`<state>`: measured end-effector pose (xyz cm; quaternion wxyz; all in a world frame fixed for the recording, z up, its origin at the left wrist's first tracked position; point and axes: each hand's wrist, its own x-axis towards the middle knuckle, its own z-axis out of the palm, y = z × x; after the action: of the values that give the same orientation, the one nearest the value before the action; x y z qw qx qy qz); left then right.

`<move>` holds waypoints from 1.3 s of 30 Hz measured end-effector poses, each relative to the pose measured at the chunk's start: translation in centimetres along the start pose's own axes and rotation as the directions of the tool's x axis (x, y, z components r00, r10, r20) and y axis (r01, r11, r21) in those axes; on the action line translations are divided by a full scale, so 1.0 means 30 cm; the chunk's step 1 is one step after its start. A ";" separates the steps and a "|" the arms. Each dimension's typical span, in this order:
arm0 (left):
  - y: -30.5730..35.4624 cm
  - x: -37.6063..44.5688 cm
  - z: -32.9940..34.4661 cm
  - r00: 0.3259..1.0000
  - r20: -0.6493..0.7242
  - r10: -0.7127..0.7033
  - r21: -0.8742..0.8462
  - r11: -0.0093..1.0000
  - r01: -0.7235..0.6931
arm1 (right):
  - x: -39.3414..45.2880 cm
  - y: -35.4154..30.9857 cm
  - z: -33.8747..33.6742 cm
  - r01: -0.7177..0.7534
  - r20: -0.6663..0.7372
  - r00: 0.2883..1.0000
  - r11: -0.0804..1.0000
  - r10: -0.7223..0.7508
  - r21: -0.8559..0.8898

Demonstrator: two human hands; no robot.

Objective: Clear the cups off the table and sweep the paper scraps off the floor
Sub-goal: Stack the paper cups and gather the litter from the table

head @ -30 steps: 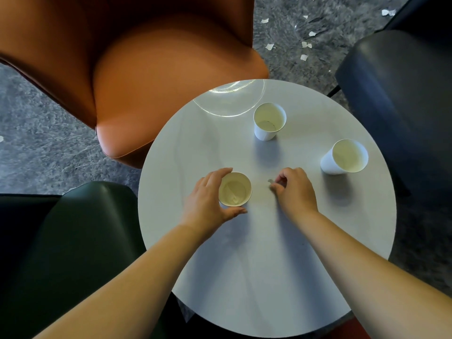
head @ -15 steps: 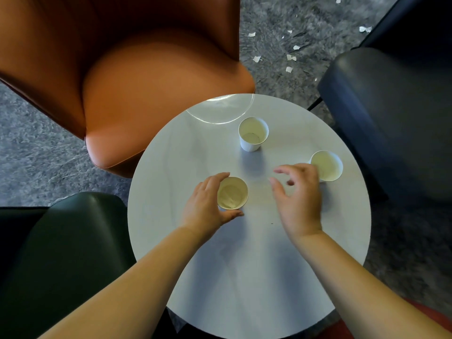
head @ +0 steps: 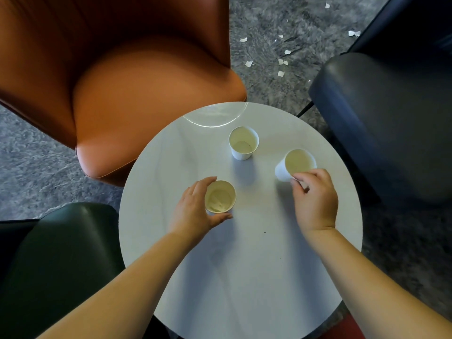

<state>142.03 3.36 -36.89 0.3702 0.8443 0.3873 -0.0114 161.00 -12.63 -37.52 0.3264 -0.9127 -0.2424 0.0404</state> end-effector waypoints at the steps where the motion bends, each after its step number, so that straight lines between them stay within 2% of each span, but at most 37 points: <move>1: -0.002 0.002 -0.005 1.000 0.000 -0.004 -0.002 1.000 0.004 | 0.008 -0.028 0.006 0.049 -0.021 0.999 0.997 -0.048 0.065; 6: -0.023 0.011 -0.024 1.000 -0.016 -0.016 -0.014 1.000 0.016 | 0.089 -0.186 0.038 0.310 -0.212 0.939 0.934 -0.271 0.179; 8: -0.032 0.019 -0.031 0.999 -0.027 -0.023 -0.026 0.999 0.022 | 0.129 -0.231 0.068 0.358 -0.223 0.922 0.914 -0.315 0.189; 11: -0.040 0.029 -0.033 0.998 -0.053 -0.025 -0.054 0.998 0.023 | 0.167 -0.247 0.123 0.384 -0.116 0.922 0.910 -0.369 0.155; 14: -0.062 0.036 -0.039 0.996 -0.075 -0.037 -0.080 0.996 0.031 | 0.184 -0.219 0.195 0.321 0.136 0.931 0.937 -0.339 0.137; 16: -0.076 0.040 -0.042 0.996 -0.078 -0.041 -0.090 0.995 0.034 | 0.187 -0.194 0.231 0.302 0.281 0.907 0.950 -0.313 0.084; 18: -0.088 0.042 -0.046 0.995 -0.083 -0.049 -0.100 0.994 0.040 | 0.185 -0.188 0.244 0.322 0.311 0.892 0.944 -0.329 0.074; 21: -0.095 0.047 -0.057 0.993 -0.104 -0.052 -0.109 0.993 0.041 | 0.165 -0.201 0.235 0.352 0.242 0.902 0.934 -0.357 0.064; 26: -0.018 0.078 -0.119 0.975 -0.222 -0.015 -0.196 0.980 -0.029 | 0.149 -0.212 0.221 0.206 0.156 0.964 0.976 -0.216 0.075; 29: 0.075 0.129 -0.166 0.948 -0.317 0.002 -0.279 0.956 -0.096 | 0.183 -0.217 0.239 0.083 0.255 0.961 0.991 -0.107 0.105; 32: 0.159 0.191 -0.185 0.932 -0.362 0.011 -0.390 0.906 -0.162 | 0.214 -0.208 0.267 0.013 0.348 0.935 0.987 -0.069 0.163; 35: 0.199 0.253 -0.166 0.940 -0.340 0.020 -0.412 0.896 -0.167 | 0.223 -0.192 0.284 -0.054 0.401 0.916 0.979 -0.029 0.195; 39: 0.199 0.317 -0.106 0.969 -0.231 0.084 -0.241 0.960 -0.141 | 0.211 -0.175 0.288 -0.102 0.415 0.910 0.962 -0.013 0.254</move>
<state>151.79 8.99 -33.82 0.4311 0.8063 0.3751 0.1529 162.38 -1.18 -40.51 0.3882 -0.8358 -0.2770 0.2722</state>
